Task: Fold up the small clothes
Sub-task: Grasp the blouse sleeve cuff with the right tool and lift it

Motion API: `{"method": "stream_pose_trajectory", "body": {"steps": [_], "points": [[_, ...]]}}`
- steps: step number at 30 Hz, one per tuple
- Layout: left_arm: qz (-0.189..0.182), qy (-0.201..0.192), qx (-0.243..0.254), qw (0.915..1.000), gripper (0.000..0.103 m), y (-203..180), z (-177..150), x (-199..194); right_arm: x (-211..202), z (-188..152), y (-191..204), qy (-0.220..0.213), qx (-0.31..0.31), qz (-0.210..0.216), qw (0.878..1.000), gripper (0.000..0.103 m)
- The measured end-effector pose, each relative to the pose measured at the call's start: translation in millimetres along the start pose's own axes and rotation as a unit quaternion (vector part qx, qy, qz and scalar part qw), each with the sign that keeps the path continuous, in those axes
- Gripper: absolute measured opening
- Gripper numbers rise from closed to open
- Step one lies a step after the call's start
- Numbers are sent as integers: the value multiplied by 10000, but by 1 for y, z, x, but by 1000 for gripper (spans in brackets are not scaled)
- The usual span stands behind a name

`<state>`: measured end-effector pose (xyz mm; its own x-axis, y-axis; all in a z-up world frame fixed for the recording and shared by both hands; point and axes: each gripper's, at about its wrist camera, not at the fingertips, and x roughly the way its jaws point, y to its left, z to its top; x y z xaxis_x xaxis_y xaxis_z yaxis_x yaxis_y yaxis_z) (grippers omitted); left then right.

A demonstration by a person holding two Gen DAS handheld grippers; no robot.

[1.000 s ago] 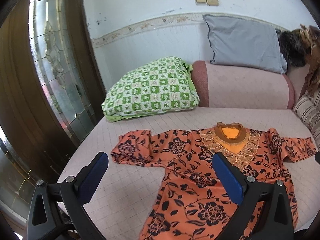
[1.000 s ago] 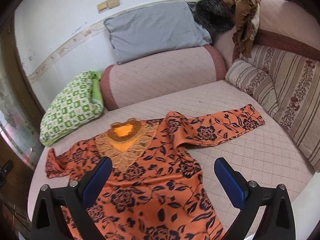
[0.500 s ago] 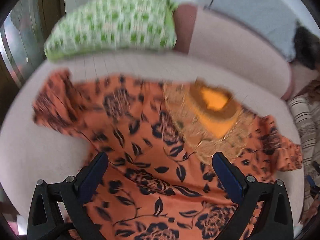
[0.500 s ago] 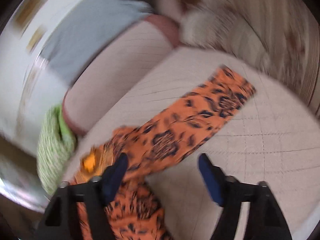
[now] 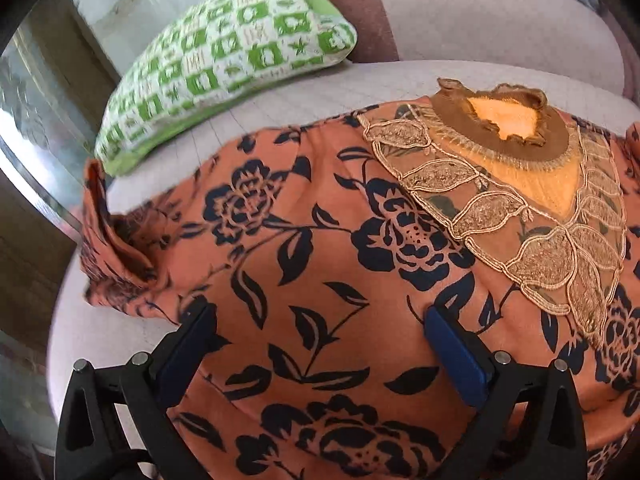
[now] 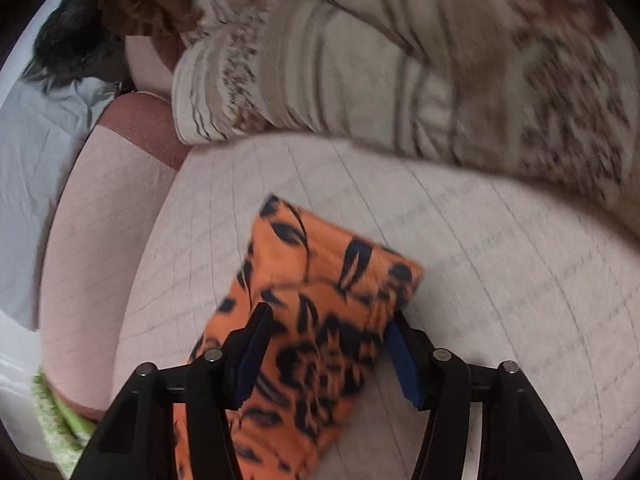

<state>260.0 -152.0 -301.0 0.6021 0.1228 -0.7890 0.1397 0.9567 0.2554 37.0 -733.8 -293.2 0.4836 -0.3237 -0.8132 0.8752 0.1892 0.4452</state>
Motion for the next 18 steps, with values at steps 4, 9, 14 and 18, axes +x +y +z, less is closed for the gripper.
{"method": "stream_pose_trajectory", "body": {"steps": [4,9,14,18], "points": [[-479,83,-529,9974,103,16,-5,10,11,5,-3,-165,207,369,9990,5],[-581,238,-352,9974,103,18,-1,11,-51,-1,24,-767,-207,1037,9914,5],[-717,46,-696,9950,103,62,16,0,-163,-11,97,-1517,-765,2007,9648,5],[-307,-281,-1179,9922,103,112,26,-5,-247,-44,178,-1859,-1478,2828,9293,5]]}}
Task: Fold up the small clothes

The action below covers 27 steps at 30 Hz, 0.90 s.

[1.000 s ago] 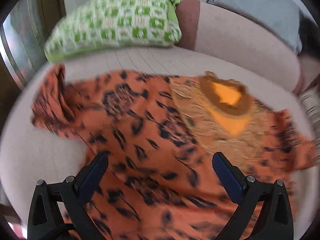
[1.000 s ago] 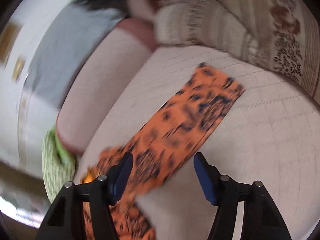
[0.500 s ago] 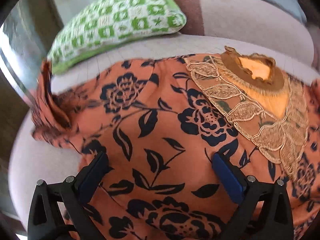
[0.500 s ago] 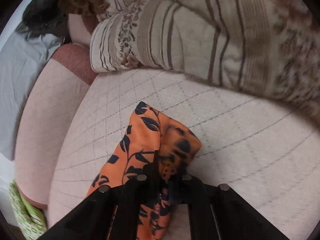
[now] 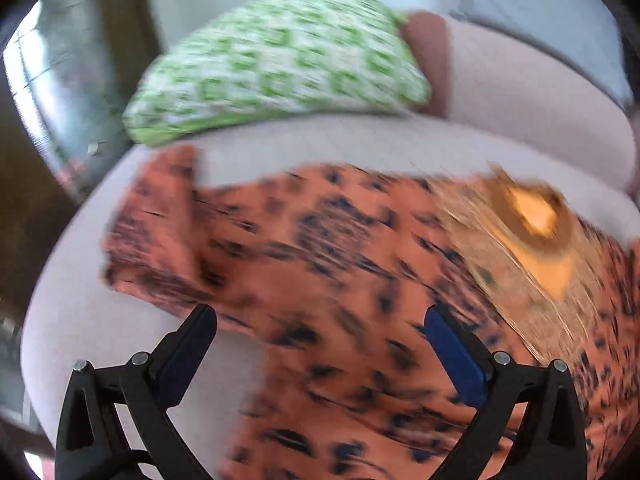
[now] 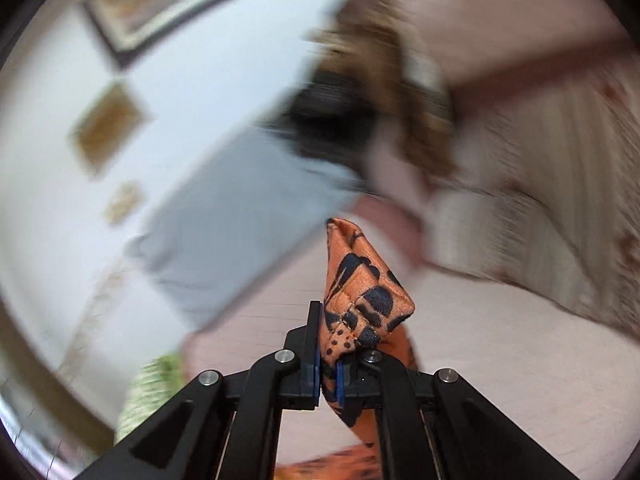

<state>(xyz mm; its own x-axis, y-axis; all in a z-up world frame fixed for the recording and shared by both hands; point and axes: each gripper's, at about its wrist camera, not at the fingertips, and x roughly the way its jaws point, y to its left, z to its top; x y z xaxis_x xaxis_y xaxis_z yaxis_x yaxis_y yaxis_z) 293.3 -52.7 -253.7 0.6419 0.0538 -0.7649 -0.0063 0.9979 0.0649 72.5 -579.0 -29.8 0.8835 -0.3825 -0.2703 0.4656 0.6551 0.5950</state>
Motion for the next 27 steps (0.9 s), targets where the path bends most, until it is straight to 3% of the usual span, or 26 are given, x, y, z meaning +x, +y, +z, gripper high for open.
{"method": "stream_pose_trajectory", "body": {"steps": [4,7,10,15,17,20,22,25,26,27], "points": [[477,-228,-650,9965,103,56,19,3,4,-39,105,639,-582,723,9936,5],[870,-304,-965,9911,103,87,23,5,31,-110,164,1470,-801,1191,9787,5],[1114,-197,-1232,9859,103,118,23,9,58,-197,196,2331,-841,1313,9599,8],[1106,-41,-1381,9842,103,144,23,16,93,-360,221,3919,-813,1157,9091,12],[1116,-81,-1331,9848,103,146,25,15,103,-420,224,4697,-929,1040,8718,16],[1020,-84,-1242,9870,103,146,26,11,109,-458,225,5286,-1379,914,8326,16],[996,-18,-1214,9876,103,146,26,10,100,-450,226,5173,-1564,1138,8336,16],[1094,170,-1452,9832,103,162,23,11,85,-413,221,4754,-1756,1551,8480,21],[1124,217,-1590,9806,103,171,21,11,77,-403,218,4579,-1826,1654,8542,26],[1142,273,-1760,9774,103,180,20,13,73,-392,213,4411,-1868,1731,8605,49]]}}
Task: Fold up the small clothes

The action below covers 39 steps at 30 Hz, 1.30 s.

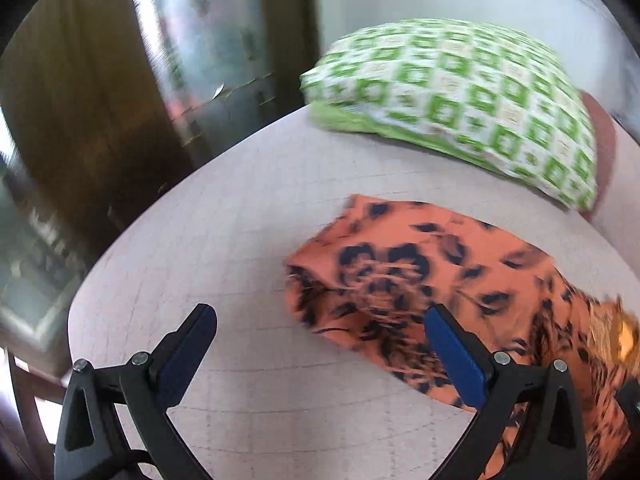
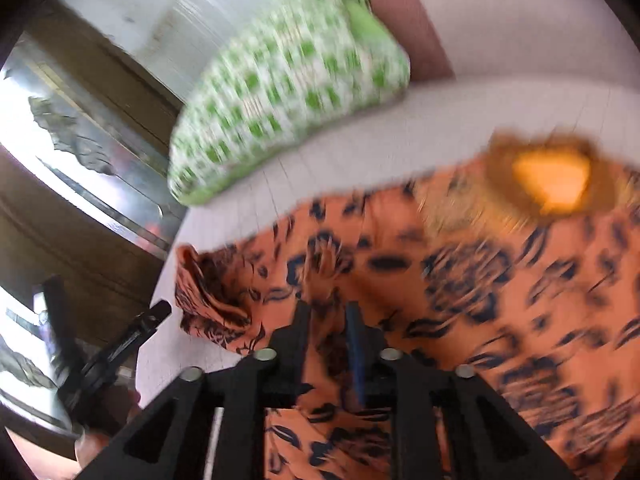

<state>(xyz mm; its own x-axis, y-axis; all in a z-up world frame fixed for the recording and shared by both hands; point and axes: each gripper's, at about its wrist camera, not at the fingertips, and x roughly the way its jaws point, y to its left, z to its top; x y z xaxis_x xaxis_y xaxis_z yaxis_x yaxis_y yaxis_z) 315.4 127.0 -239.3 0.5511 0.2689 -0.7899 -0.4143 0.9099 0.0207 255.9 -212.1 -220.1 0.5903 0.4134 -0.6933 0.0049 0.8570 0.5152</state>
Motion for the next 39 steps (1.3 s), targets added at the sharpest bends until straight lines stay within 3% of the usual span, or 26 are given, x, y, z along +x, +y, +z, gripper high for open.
{"method": "stream_pose_trajectory", "body": {"steps": [1,2,4,6,7,8,10,12,16,19,21,23,25,26,27,28,35,36,37,38,39], "points": [[35,88,-249,9996,103,13,3,4,-9,-1,-7,-166,24,40,9999,86],[44,140,-419,9990,103,22,4,7,-17,-3,-14,-401,229,149,9988,94],[27,237,-694,9973,103,38,7,12,-27,-12,-25,-863,765,607,9915,94],[68,316,-874,9956,103,53,10,18,-11,-13,-28,-426,961,808,9912,89],[107,352,-944,9949,103,61,11,21,3,-17,-25,-240,951,724,9925,77],[136,402,-1035,9937,103,69,12,24,16,-20,-20,-16,852,602,9945,72],[111,524,-1250,9907,103,86,14,32,53,-35,-9,748,475,83,9960,55],[139,590,-1452,9875,103,103,16,36,62,-38,10,683,18,-417,9968,53],[317,410,-1862,9811,103,137,21,32,61,-24,70,637,-750,-79,9951,53],[355,410,-2055,9771,103,154,22,34,75,-23,127,734,-1635,36,9838,66],[258,467,-2127,9757,103,159,21,37,92,-24,157,935,-1891,121,9774,66],[186,525,-2121,9757,103,160,22,41,102,-21,171,828,-1796,34,9802,66],[134,560,-2086,9763,103,160,22,43,98,-16,169,366,-1696,-223,9846,66],[66,581,-2045,9771,103,159,23,44,95,-12,164,54,-1622,-317,9862,68],[23,592,-2006,9779,103,156,23,43,97,-7,158,-143,-1511,-358,9878,77],[-4,593,-1966,9787,103,155,24,43,99,-2,154,-181,-1401,-328,9894,81],[-52,574,-1942,9793,103,153,24,41,160,10,156,388,-1059,175,9935,81],[-34,570,-1950,9791,103,153,25,41,172,8,160,450,-1046,211,9933,72],[-17,562,-1973,9787,103,154,25,41,184,8,164,530,-1104,81,9924,30],[0,558,-2007,9781,103,155,25,41,190,7,169,650,-1209,-55,9905,10],[5,559,-2027,9776,103,154,26,42,192,5,171,759,-1222,-153,9895,6]]}}
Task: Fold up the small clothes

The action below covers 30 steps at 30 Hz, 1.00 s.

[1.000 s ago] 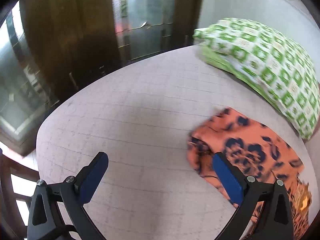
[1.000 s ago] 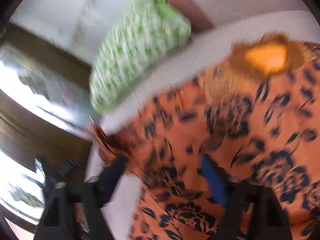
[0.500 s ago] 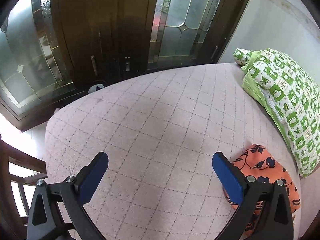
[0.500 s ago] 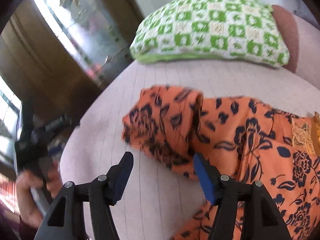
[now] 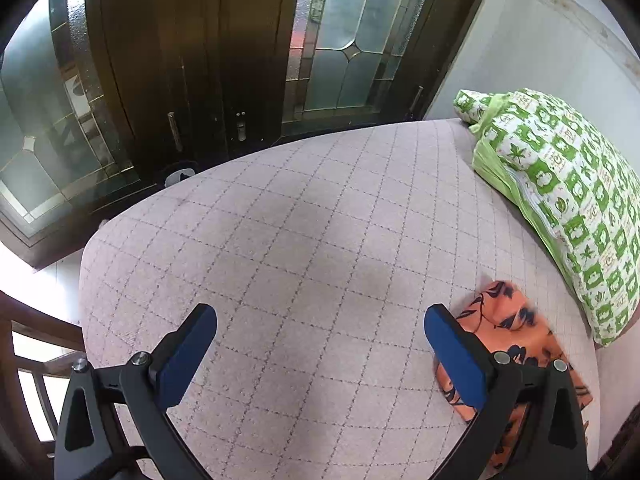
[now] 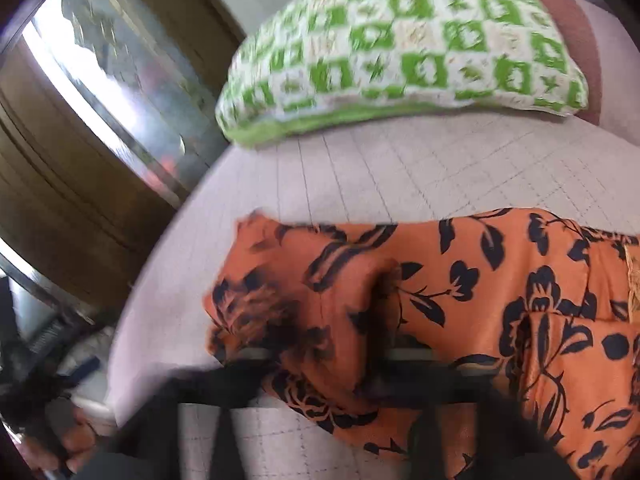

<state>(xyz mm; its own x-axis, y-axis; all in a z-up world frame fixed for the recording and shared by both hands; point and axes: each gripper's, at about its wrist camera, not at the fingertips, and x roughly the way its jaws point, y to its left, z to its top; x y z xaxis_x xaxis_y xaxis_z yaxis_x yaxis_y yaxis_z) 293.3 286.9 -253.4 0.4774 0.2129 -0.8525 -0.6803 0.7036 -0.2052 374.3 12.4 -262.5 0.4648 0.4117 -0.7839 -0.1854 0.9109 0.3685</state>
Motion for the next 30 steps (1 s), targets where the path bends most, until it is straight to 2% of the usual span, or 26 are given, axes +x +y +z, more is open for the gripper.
{"method": "stream_pose_trajectory", "body": {"steps": [2,4,6,8,9,12,15,18,23,27,30], "points": [[-40,5,-7,10000,103,-3,0,0,-19,1,3,-85,110,352,9993,6],[-65,-18,78,9999,103,-10,-3,-2,-59,7,4,-533,140,838,9950,6],[-63,-56,248,9997,103,-20,-7,-5,-111,18,-7,-1053,400,1350,9844,5],[-61,-91,444,9990,103,-30,-12,-7,-157,27,-22,-1524,605,1520,9747,5],[-60,-105,518,9986,103,-34,-14,-8,-180,30,-32,-1770,668,1476,9708,5],[-102,-119,780,9968,103,-52,-24,-10,-239,31,-71,-2349,863,1079,9621,5],[-192,-110,1189,9927,103,-78,-38,-12,-279,21,-125,-2561,1353,666,9548,5],[-279,-163,1740,9842,103,-110,-60,-17,-313,-9,-183,-2759,1756,95,9450,6],[-742,-279,2597,9624,103,-165,-108,-33,-329,-54,-272,-2641,2325,-646,9338,6],[-1147,-338,3092,9435,103,-200,-149,-46,-313,-91,-333,-2264,2781,-1161,9263,6],[-1247,-370,3378,9322,103,-222,-174,-47,-295,-112,-368,-2032,2968,-1475,9213,7]]}}
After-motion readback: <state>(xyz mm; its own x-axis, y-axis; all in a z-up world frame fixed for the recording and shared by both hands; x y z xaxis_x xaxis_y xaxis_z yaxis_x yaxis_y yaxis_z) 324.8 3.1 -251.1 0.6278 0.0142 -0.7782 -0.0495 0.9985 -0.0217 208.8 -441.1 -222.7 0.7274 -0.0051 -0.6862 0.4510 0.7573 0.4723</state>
